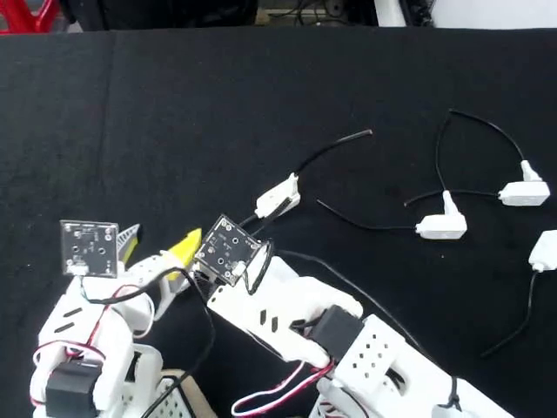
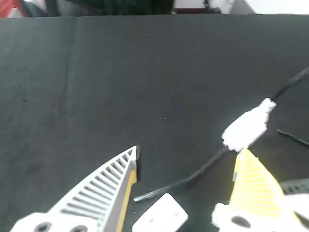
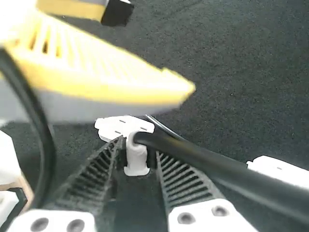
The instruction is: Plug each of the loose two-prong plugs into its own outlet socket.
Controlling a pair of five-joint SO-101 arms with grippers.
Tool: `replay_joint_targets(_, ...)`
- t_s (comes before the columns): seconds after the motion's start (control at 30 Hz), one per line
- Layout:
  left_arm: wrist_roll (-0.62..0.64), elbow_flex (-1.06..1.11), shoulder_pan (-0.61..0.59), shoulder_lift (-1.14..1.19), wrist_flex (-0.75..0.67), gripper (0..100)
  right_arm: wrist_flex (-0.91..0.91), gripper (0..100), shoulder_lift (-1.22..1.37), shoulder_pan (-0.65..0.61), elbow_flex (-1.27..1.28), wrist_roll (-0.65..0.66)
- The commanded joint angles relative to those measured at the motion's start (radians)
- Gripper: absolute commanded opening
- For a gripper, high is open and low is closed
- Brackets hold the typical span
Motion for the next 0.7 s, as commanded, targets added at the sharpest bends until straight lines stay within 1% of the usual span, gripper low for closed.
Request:
replay_joint_targets(0.0,0.008,-0.054,-0.107,-0.003,0.008,32,-0.021,1.2,-0.007,-0.008,-0.013,-0.011)
replay_joint_targets(0.07,0.008,-0.054,-0.205,-0.003,0.003,32,-0.043,1.2,-0.005,-0.008,-0.005,-0.038)
replay_joint_targets(0.13,0.008,-0.054,-0.331,-0.003,0.000,32,-0.110,1.1,-0.004,-0.009,0.022,-0.137)
replay_joint_targets(0.2,0.014,-0.054,-0.450,-0.003,0.000,32,-0.210,1.1,0.013,-0.011,0.061,-0.204)
replay_joint_targets(0.3,0.014,-0.053,-0.585,-0.003,-0.006,32,-0.327,1.1,0.099,-0.008,0.084,-0.227)
replay_joint_targets(0.4,0.015,-0.013,-0.662,-0.003,-0.049,32,-0.404,1.1,0.229,-0.006,0.064,-0.322)
replay_joint_targets(0.47,0.015,0.035,-0.685,-0.003,-0.095,32,-0.430,1.1,0.331,-0.006,0.030,-0.367)
replay_joint_targets(0.53,0.015,0.071,-0.699,-0.003,-0.127,32,-0.440,1.1,0.427,-0.006,-0.013,-0.385)
replay_joint_targets(0.67,0.015,0.101,-0.723,-0.003,-0.135,32,-0.439,1.2,0.573,-0.005,-0.079,-0.402)
